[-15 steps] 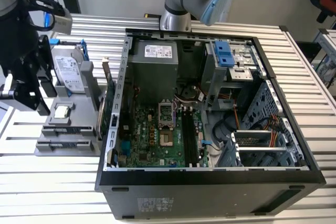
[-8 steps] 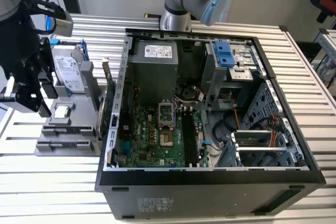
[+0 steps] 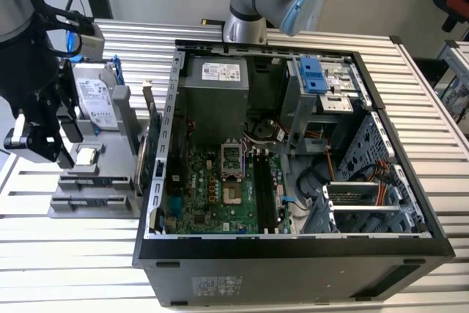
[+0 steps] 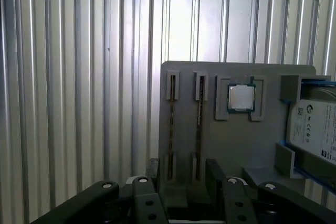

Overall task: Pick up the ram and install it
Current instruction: 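Pick up the ram and move it above insertion slot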

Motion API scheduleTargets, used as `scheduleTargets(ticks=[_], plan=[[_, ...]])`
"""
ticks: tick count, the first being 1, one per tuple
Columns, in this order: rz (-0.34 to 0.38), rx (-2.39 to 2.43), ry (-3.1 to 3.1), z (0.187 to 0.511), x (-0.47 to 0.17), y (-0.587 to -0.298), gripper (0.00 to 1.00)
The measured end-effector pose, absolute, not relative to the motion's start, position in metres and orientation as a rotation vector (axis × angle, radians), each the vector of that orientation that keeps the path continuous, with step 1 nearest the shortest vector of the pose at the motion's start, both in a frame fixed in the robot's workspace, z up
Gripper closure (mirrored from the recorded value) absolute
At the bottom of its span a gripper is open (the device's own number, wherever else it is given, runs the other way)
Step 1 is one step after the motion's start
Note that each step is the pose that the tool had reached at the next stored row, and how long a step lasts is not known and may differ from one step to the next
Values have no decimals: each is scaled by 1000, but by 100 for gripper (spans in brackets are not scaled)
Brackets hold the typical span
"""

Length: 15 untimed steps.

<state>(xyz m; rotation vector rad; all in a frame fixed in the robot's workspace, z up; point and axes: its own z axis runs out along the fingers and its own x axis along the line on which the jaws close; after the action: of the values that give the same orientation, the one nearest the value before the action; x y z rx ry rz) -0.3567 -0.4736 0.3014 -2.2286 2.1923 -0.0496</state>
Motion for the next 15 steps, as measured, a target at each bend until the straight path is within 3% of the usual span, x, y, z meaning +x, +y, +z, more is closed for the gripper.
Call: scheduleTargets(ticks=[15], plan=[[5, -2235, 2189, 287, -357, -476, 0]])
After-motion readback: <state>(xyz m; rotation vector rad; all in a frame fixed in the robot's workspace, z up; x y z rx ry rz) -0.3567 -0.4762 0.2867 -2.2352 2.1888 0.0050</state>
